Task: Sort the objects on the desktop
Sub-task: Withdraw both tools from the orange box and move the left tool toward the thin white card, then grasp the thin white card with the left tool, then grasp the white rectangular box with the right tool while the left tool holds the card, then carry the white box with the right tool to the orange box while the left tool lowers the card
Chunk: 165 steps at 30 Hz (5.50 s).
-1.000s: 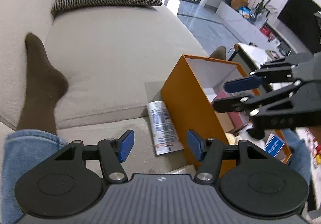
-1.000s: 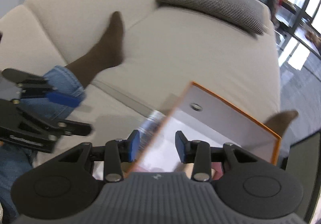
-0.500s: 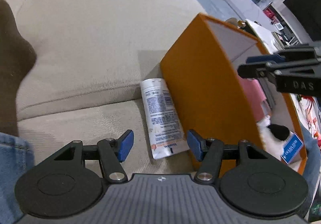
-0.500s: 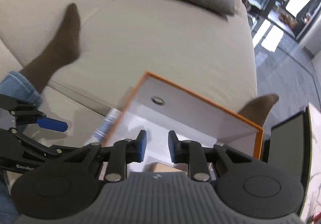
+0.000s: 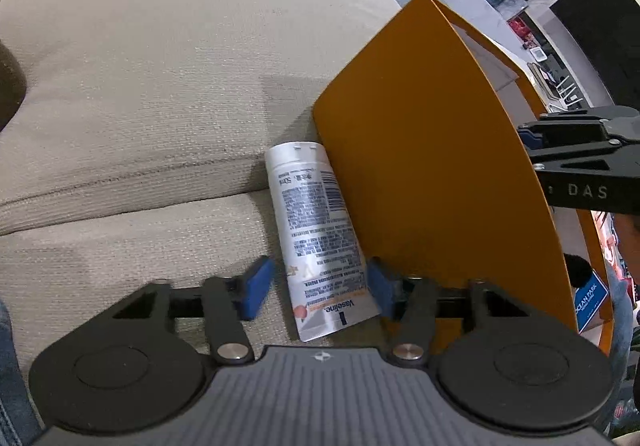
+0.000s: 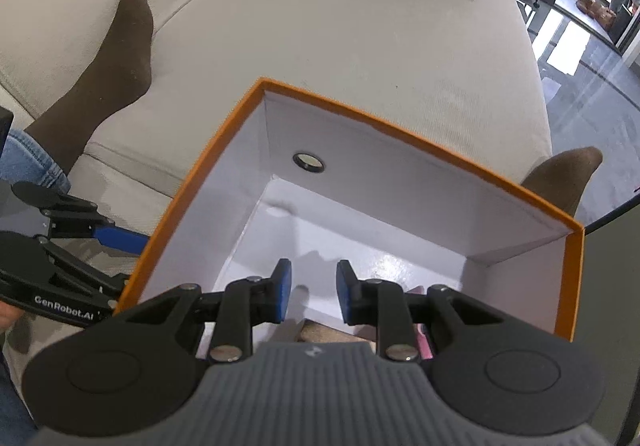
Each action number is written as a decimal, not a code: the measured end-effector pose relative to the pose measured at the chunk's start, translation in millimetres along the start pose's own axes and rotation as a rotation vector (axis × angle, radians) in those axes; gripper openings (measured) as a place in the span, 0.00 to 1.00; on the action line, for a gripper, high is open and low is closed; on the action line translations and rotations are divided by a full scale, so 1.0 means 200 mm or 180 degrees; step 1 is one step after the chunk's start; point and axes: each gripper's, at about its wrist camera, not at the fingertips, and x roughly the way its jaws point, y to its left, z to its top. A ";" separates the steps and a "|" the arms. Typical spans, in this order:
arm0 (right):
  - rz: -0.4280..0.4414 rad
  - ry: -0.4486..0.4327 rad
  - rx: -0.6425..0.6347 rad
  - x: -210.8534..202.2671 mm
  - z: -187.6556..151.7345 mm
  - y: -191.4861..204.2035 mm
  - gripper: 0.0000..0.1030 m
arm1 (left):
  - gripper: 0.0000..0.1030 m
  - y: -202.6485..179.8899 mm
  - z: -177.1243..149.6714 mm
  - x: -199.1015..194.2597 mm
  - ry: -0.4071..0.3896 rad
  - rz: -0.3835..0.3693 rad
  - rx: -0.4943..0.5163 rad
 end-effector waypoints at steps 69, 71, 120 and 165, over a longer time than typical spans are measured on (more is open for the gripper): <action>0.0516 0.0216 0.0676 -0.12 -0.83 0.71 0.65 | 0.05 -0.39 -1.00 -0.80 -0.0918 0.1171 -0.0102; 0.0457 0.0235 0.0669 -0.09 -0.83 0.73 0.65 | 0.06 -0.39 -1.00 -0.79 -0.0888 0.1189 -0.0082; 0.0722 -0.0244 -0.0685 -0.53 -0.86 0.84 0.61 | 0.07 -0.56 -0.91 -1.14 -0.1279 0.0673 0.0103; -0.0080 -0.0996 -0.1486 -0.29 0.01 -0.26 0.61 | 0.07 -0.94 0.06 -0.08 -0.0536 0.1111 0.0162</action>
